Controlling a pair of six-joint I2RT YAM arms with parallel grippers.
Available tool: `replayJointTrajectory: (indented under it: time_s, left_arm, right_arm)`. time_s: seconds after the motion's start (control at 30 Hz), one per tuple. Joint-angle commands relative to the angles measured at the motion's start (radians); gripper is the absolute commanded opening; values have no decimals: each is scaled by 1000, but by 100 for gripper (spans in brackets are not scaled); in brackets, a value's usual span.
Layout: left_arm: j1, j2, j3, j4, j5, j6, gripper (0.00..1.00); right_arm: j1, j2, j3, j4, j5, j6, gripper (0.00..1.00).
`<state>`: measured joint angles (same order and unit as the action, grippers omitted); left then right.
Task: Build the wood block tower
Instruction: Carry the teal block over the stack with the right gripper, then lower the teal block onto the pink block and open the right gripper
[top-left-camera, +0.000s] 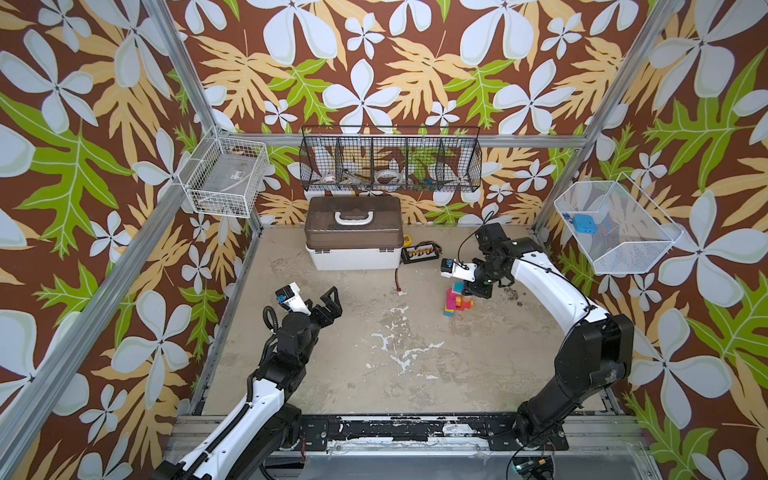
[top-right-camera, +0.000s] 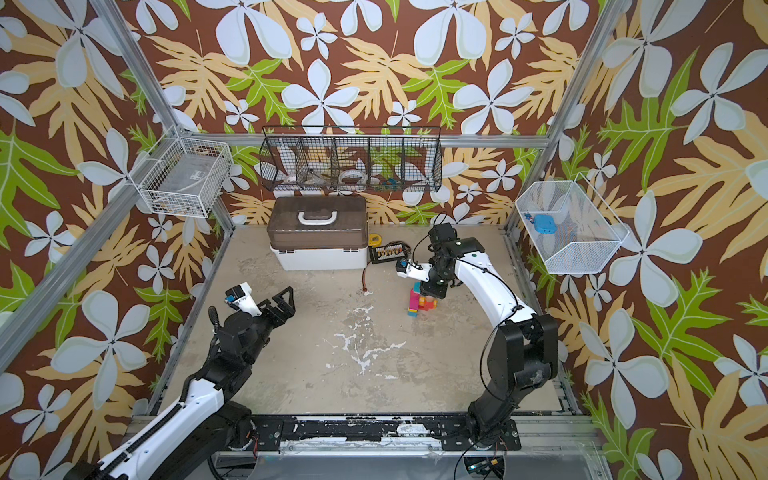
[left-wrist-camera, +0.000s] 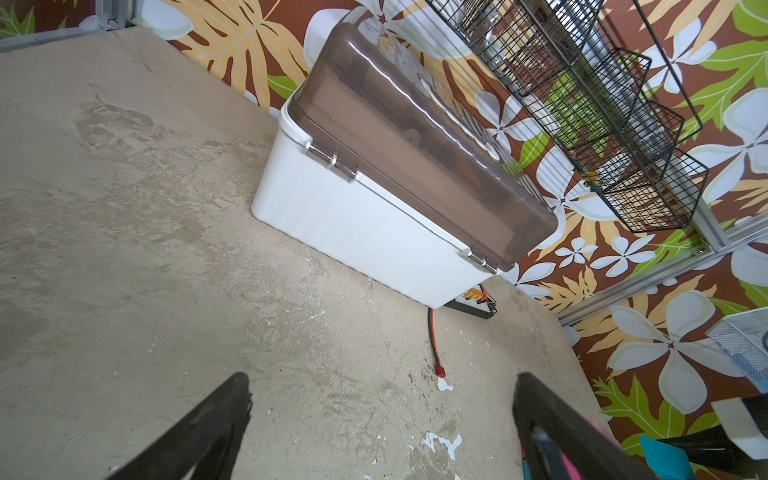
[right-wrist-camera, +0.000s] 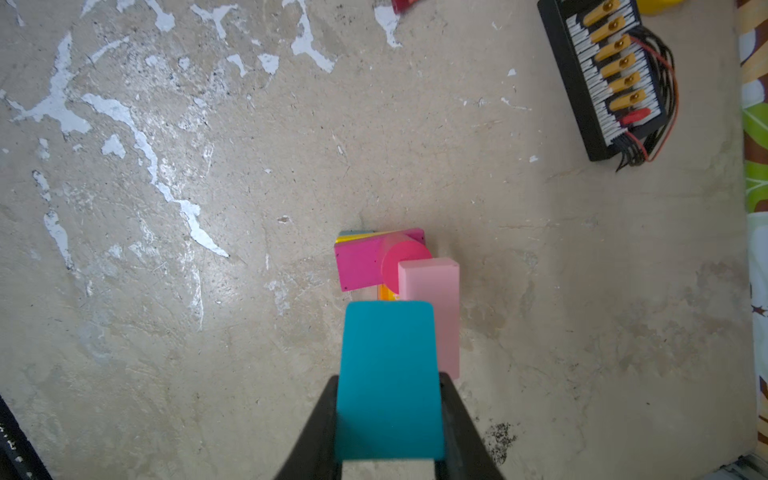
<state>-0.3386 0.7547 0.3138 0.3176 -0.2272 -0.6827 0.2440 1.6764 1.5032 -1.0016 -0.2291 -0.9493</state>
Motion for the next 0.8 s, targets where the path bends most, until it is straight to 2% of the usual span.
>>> replayJointTrajectory:
  time_s: [0.0,0.33,0.77]
  left_arm:
    - [3,-3,0,17,-1,-6,100]
    - [3,21,3,28,11,-13,100]
    - [3,17,5,23,11,-11,100]
  right_arm:
    - [1,23,17,-11,22,12,0]
    - [-6,86,75,1,19,3,0]
    - [-17,107,43,27,26,-7,1]
